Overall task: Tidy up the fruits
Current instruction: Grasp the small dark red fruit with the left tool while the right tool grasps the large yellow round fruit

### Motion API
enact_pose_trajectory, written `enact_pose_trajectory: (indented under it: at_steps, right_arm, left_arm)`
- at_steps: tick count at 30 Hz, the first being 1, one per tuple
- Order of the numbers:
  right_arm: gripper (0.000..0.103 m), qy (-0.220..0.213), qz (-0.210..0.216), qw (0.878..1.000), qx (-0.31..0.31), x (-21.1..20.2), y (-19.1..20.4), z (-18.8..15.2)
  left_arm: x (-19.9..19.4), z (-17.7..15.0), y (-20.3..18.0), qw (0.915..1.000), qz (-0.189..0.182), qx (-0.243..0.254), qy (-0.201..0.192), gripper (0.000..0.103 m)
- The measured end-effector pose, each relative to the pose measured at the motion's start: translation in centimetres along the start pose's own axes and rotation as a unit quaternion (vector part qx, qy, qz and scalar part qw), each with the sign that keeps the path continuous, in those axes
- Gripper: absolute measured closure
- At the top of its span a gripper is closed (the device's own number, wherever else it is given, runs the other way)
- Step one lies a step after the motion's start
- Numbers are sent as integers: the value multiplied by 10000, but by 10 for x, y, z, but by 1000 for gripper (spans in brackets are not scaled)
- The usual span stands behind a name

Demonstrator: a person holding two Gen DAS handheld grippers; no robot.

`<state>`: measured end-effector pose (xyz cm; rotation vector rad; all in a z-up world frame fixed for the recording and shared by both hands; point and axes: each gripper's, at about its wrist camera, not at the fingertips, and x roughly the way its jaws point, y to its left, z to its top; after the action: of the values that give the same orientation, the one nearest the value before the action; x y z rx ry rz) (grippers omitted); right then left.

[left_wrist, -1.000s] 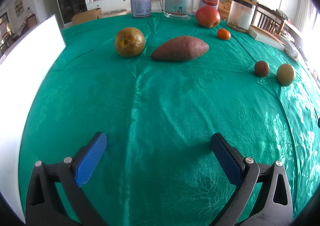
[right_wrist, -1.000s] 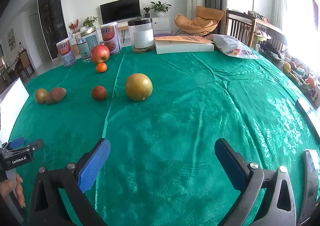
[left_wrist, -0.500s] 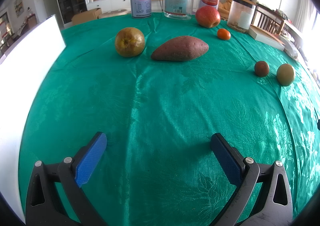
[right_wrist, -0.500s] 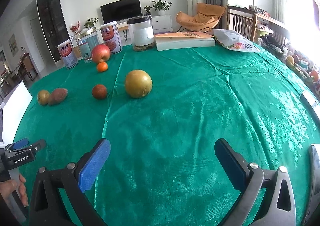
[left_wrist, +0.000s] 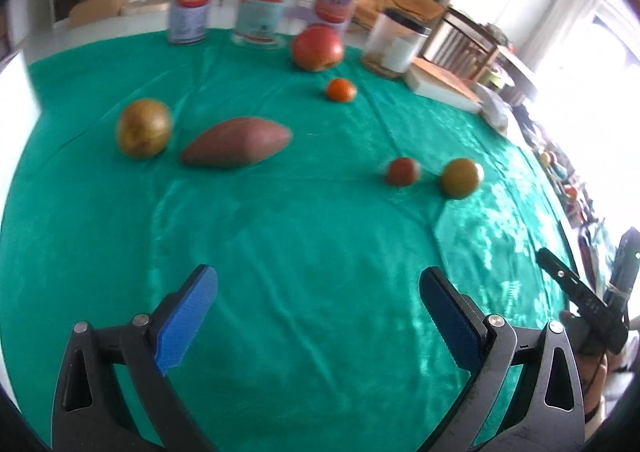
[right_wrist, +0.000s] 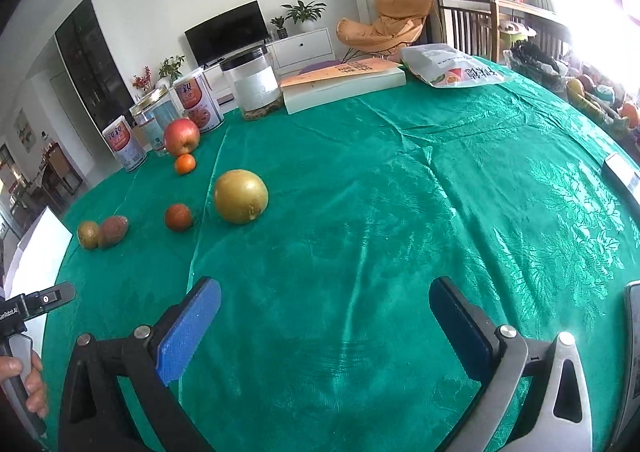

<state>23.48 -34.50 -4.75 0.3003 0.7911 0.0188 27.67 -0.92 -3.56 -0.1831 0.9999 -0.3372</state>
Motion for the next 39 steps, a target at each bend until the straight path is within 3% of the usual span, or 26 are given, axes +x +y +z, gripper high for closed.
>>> enact_pose_trajectory:
  at_steps: [2,5,6,9,11,15,17,19,21,22,23,25,30,33,36,39]
  right_arm:
    - [0,56,70,10000,39,0,-3,5]
    - [0,212,189,9996,96,-2,-13,22]
    - [0,216,183,9995,108,-4,-16,27]
    - [0,144,89,9998,71,-13,-26,33]
    - [0,191,79,9997,105,-13,-35,30]
    - [0,273,114,9994,165,-6,-40,27]
    - [0,381,185,9989,179,1,-40,27]
    - [0,489,339,9982,115,6,-34,32]
    - [0,543,466,9974,115,8,-32,35]
    - [0,736,893,9930,219,17,-27,46]
    - [0,736,893,9930,219,17,-27,46]
    - [1,1096,1183,9865,299,38,-18,62]
    - [17,2004,1549,9674,-1,100,32,93]
    - [22,2390,1296,9622,-180,131,56,99]
    - [52,2719,1050,9560,-334,152,68,95]
    - [52,2619,920,9601,-334,143,73,99]
  left_arm:
    - [14,14,-38,9980,-74,626,50,2]
    - [48,34,-86,9879,422,1491,58,3]
    - [58,39,-95,9852,513,1636,56,6]
    - [85,50,-111,9800,533,1904,213,28]
    - [101,54,-113,9780,681,1951,287,28]
    - [110,59,-101,9837,612,1661,321,30]
    - [112,59,-100,9849,517,1625,302,42]
    - [112,58,-96,9844,505,1663,289,72]
    - [107,57,-92,9870,368,1558,171,73]
    - [102,57,-89,9888,287,1466,70,74]
    - [96,56,-85,9903,239,1371,-4,74]
    - [83,54,-80,9929,150,1177,-94,74]
    - [46,42,-67,9968,91,796,-46,74]
    - [20,32,-57,9977,140,655,-55,74]
    - [-10,20,-42,9989,115,436,-96,74]
    - [-50,0,-20,9997,-1,142,-191,74]
